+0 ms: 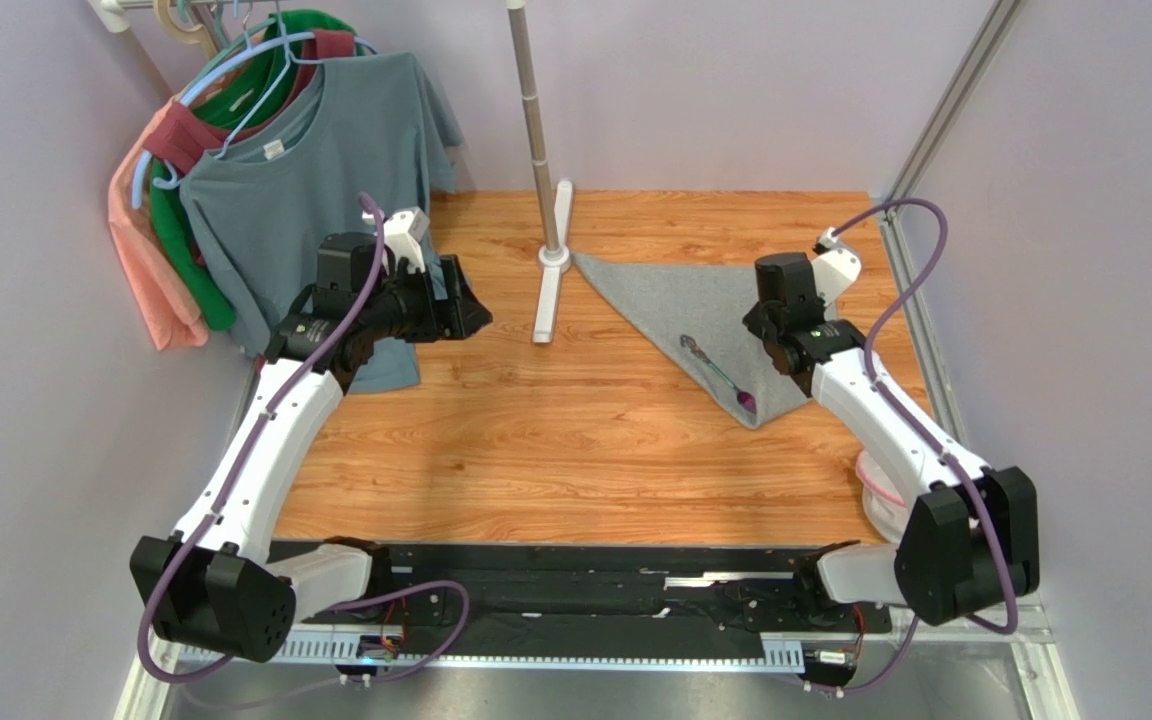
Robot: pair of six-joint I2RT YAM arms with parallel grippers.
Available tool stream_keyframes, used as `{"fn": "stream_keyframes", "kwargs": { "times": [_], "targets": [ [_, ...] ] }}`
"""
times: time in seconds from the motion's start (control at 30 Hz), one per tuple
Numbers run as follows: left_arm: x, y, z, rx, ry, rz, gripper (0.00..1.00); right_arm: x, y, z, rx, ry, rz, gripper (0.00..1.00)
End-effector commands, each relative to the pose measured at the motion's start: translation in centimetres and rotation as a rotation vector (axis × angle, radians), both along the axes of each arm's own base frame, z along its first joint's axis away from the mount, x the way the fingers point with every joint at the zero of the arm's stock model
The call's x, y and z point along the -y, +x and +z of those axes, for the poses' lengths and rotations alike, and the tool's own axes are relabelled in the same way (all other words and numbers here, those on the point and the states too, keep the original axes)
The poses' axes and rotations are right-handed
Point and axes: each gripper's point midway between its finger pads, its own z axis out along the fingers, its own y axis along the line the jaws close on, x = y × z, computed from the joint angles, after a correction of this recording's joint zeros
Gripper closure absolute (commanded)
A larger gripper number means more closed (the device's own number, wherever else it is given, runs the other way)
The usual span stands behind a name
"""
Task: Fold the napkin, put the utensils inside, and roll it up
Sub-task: Fold the napkin
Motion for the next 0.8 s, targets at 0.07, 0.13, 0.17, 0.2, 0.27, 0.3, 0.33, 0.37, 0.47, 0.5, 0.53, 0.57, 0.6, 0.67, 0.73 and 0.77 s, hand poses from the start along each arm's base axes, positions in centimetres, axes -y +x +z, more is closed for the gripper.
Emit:
{"fn": "stream_keyframes", "kwargs": {
  "times": [0.07,0.13,0.17,0.2,0.27,0.3,0.33,0.37,0.47,0.5,0.53,0.57,0.6,0.67,0.73,0.77],
  "targets": [
    [0.0,0.4,0.6,0.028,-0.017,0.003,0.13,-3.0,4.3,3.3,0.13,0.018,0.043,1.0],
    [0.0,0.5,0.6,0.029,-0.016,0.004,0.13,-3.9,4.8,3.4,0.137,0.022,0.058,1.0],
    [0.0,0.5,0.5,0.026,-0.015,0.004,0.13,-4.2,5.0,2.8,0.125,0.021,0.069,1.0],
    [0.0,0.5,0.5,0.026,-0.017,0.004,0.13,-4.8,5.2,2.7,0.126,0.024,0.082,1.0],
    [0.0,0.5,0.5,0.025,-0.017,0.004,0.13,-5.6,5.7,1.9,0.109,0.022,0.095,1.0],
    [0.0,0.5,0.5,0.026,-0.017,0.004,0.13,-6.0,5.7,1.7,0.103,0.021,0.104,1.0],
    [0.0,0.6,0.5,0.026,-0.017,0.004,0.13,-6.2,5.9,1.3,0.095,0.02,0.11,1.0],
    [0.0,0.5,0.4,0.025,-0.017,0.004,0.13,-6.5,6.1,0.8,0.082,0.016,0.115,1.0],
    [0.0,0.6,0.3,0.022,-0.016,0.004,0.13,-7.0,6.5,0.0,0.066,-0.001,0.126,1.0],
    [0.0,0.6,0.3,0.022,-0.016,0.004,0.13,-7.4,6.6,-0.8,0.047,-0.01,0.136,1.0],
    [0.0,0.6,0.3,0.02,-0.017,0.003,0.13,-7.5,6.7,-1.0,0.041,-0.016,0.144,1.0],
    [0.0,0.6,0.3,0.02,-0.017,0.003,0.13,-7.8,6.8,-1.3,0.032,-0.019,0.153,1.0],
    [0.1,0.6,0.3,0.019,-0.018,0.003,0.13,-8.3,6.9,-2.0,0.016,-0.028,0.163,1.0],
    [0.1,0.6,0.1,0.014,-0.019,0.0,0.13,-8.5,7.1,-2.8,-0.001,-0.049,0.164,1.0],
    [0.2,0.6,0.2,0.015,-0.021,0.0,0.13,-9.0,7.3,-4.0,-0.029,-0.059,0.175,1.0],
    [0.1,0.6,0.1,0.014,-0.02,0.001,0.13,-9.3,7.4,-4.4,-0.038,-0.062,0.179,1.0]
  ]
}}
